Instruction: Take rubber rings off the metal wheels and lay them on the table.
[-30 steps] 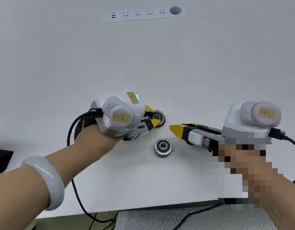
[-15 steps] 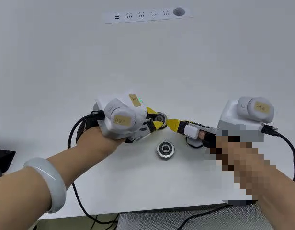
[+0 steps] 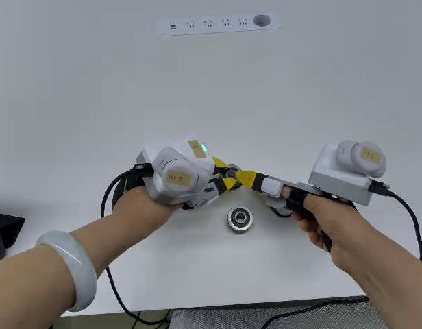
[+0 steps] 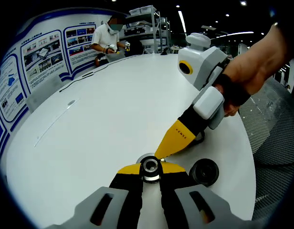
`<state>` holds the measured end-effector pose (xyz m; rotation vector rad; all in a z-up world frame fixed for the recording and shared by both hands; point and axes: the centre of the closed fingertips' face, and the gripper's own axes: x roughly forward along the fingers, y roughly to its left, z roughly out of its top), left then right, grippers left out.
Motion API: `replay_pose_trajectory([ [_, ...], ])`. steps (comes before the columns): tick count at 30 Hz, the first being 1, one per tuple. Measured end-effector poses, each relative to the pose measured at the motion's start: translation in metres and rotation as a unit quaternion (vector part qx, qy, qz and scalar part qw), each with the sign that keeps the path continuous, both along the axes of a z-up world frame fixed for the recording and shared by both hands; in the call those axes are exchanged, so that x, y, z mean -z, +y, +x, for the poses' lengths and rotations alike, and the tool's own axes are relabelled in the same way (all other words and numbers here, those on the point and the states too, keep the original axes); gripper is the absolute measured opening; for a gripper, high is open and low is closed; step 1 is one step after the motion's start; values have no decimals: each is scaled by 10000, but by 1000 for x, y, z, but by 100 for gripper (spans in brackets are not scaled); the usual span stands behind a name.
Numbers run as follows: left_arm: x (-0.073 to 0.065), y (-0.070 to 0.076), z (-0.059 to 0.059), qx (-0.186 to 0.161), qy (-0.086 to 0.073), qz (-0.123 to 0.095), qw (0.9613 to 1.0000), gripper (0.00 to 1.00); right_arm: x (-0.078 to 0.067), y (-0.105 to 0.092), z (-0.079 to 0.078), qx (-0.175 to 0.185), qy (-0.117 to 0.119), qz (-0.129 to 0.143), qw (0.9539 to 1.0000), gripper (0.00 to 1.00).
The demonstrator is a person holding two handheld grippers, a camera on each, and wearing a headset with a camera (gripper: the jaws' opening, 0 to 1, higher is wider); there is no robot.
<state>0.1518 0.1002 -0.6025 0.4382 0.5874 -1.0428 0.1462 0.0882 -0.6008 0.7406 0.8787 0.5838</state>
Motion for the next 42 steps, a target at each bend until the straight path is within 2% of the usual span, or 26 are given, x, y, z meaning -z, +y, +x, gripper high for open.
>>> replay_pose_trajectory([
  [15,0,0,0,1,28,-36,10000,13,0,4,-3,-1,245,182,9995,22],
  [21,0,0,0,-9,29,-46,10000,13,-7,5,-2,-64,171,225,9996,19],
  [22,0,0,0,-8,27,-48,10000,13,-8,7,-2,-85,173,303,9994,18],
  [33,-1,0,0,-9,29,-67,10000,13,-5,6,-1,-133,121,255,9995,20],
  [38,-1,0,0,-10,28,-72,10000,13,-3,2,-2,-153,79,200,9997,16],
  [42,-1,0,0,-10,29,-71,10000,13,-5,0,-2,-135,70,255,9996,12],
])
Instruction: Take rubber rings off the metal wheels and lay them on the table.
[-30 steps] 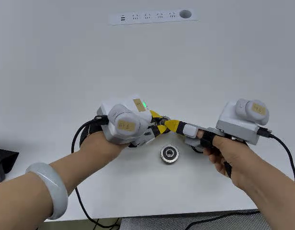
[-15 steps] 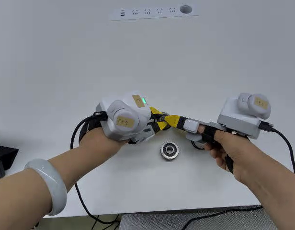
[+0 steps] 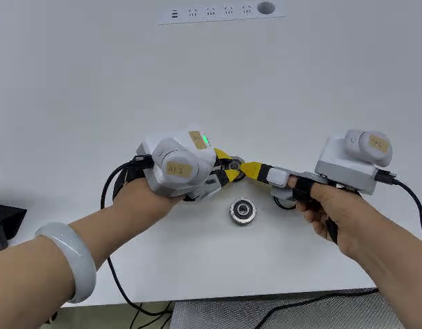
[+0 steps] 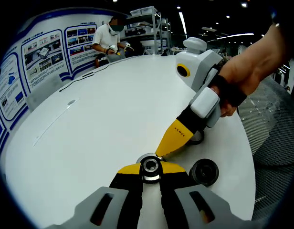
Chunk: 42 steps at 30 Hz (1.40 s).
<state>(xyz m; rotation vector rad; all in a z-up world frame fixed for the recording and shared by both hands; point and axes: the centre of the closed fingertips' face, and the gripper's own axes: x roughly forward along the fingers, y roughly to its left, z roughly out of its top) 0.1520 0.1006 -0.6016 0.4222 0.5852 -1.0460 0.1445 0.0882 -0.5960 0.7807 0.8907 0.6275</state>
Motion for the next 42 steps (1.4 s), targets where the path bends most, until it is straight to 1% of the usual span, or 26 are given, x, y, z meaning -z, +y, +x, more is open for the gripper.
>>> replay_pose_trajectory([
  [5,0,0,0,1,-1,3,10000,13,0,1,0,-20,-22,2,10000,13],
  [9,0,0,0,0,-4,3,10000,13,4,1,-2,-57,-46,-129,9999,18],
  [15,0,0,0,-4,-3,-16,10000,13,5,4,-1,-59,-38,-90,9999,21],
  [20,1,1,0,-4,2,-16,10000,13,6,6,2,-60,-67,-111,9999,23],
  [24,1,1,1,-15,5,-25,10000,13,7,6,3,-48,-35,-85,9999,23],
  [26,1,1,1,-15,4,-27,10000,13,6,6,3,-50,-36,-64,10000,23],
  [28,1,1,1,-13,1,-25,10000,13,3,8,2,-88,-16,44,10000,23],
  [30,1,1,1,-16,3,-26,10000,13,3,8,2,-91,-43,-8,9999,24],
  [37,2,0,1,-8,2,-24,10000,13,5,7,2,-46,-11,41,10000,24],
  [42,2,0,1,-6,1,-26,10000,13,2,7,1,-73,-46,55,9999,25],
])
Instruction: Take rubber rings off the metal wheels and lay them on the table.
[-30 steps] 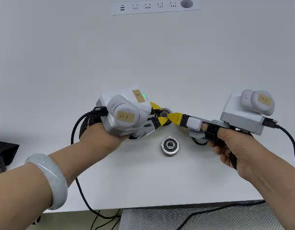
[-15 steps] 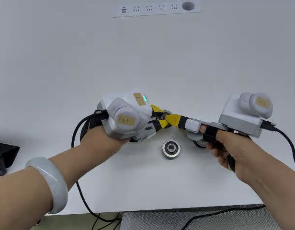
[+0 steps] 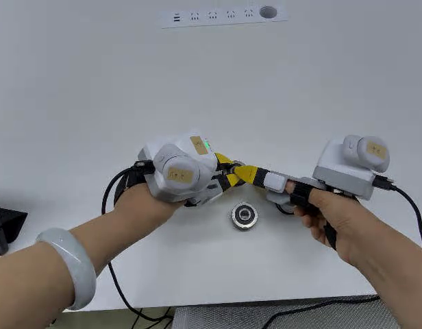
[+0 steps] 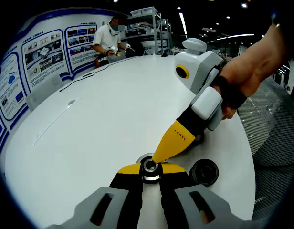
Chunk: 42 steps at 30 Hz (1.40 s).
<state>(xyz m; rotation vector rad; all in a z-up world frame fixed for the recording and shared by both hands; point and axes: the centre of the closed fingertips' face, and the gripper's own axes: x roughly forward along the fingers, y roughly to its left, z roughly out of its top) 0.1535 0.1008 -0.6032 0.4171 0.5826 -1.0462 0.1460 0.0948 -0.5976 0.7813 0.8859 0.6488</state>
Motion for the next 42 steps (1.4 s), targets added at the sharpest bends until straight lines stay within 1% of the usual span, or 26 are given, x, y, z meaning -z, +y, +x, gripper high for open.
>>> replay_pose_trajectory([
  [7,-1,0,-1,6,-5,5,10000,13,-1,-2,-1,2,-27,-21,10000,24],
  [11,-1,0,-1,6,-6,4,10000,13,-4,-5,-1,22,-61,20,10000,21],
  [17,-1,0,-1,2,-2,-5,10000,13,0,-4,-1,14,-53,-68,10000,17],
  [20,-1,0,-1,6,-3,-9,10000,13,2,-6,0,27,-55,-145,9999,14],
  [22,-1,0,-1,8,-2,-13,10000,13,4,-8,1,3,-103,-248,9996,10],
  [24,-1,0,-1,8,-1,-16,10000,13,5,-8,1,-11,-121,-289,9995,7],
  [25,-1,0,-1,9,-3,-14,10000,13,6,-10,1,-20,-147,-368,9992,5],
  [26,-1,0,-1,8,-3,-14,10000,13,6,-9,2,-45,-197,-368,9991,4],
  [27,-1,0,-1,8,-2,-14,10000,13,6,-9,2,-39,-168,-366,9992,4],
  [31,-1,0,-1,11,-4,-18,10000,13,5,-9,2,-44,-197,-402,9990,3],
  [39,-1,0,-1,20,-6,-12,10000,13,2,-7,1,-80,-329,-486,9982,2],
  [42,0,0,-1,21,-5,-14,10000,13,1,-7,2,-75,-330,-469,9983,2],
])
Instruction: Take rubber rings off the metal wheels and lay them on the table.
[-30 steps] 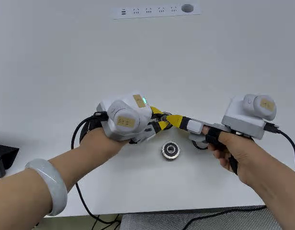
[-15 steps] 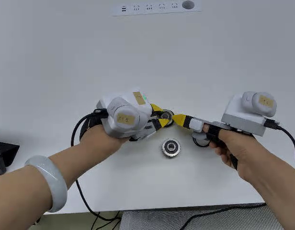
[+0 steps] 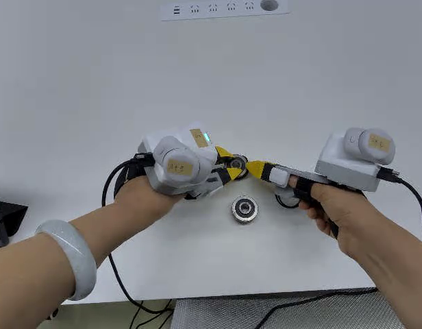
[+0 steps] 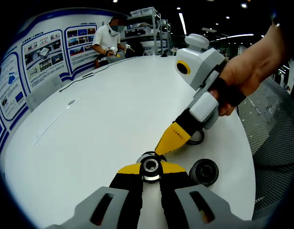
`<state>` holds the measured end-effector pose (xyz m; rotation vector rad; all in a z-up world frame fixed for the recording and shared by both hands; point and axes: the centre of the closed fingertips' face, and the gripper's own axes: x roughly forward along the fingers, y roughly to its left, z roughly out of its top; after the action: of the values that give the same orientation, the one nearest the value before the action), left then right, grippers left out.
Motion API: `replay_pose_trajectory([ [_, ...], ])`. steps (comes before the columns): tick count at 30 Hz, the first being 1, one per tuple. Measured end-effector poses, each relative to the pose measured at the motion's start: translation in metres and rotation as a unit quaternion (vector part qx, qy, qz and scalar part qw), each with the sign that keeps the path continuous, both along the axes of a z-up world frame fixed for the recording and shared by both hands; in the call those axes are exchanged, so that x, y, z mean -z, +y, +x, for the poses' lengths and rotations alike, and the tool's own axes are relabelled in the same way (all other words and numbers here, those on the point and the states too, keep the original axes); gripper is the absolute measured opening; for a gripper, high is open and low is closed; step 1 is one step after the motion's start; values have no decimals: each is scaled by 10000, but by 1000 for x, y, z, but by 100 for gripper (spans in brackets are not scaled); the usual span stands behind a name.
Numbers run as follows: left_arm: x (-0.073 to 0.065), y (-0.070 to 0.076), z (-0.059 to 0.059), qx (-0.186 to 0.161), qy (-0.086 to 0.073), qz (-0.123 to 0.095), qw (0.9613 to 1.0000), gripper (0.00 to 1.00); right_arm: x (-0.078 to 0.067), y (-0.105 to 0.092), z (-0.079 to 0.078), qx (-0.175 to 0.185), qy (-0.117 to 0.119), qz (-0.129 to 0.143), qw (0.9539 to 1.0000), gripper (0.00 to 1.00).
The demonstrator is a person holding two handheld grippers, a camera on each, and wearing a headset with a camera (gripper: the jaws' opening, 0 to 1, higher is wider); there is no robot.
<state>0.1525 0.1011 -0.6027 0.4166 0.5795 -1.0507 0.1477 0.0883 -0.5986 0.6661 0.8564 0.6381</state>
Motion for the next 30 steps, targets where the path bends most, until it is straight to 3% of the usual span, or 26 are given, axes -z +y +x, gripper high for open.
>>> replay_pose_trajectory([
  [14,0,0,0,9,-5,13,10000,13,-8,5,0,-28,-20,172,9998,2],
  [18,0,0,0,4,-5,13,10000,13,-15,8,2,10,-50,330,9994,2],
  [30,-1,0,-1,43,-21,39,10000,13,-11,1,2,100,73,265,9996,2],
])
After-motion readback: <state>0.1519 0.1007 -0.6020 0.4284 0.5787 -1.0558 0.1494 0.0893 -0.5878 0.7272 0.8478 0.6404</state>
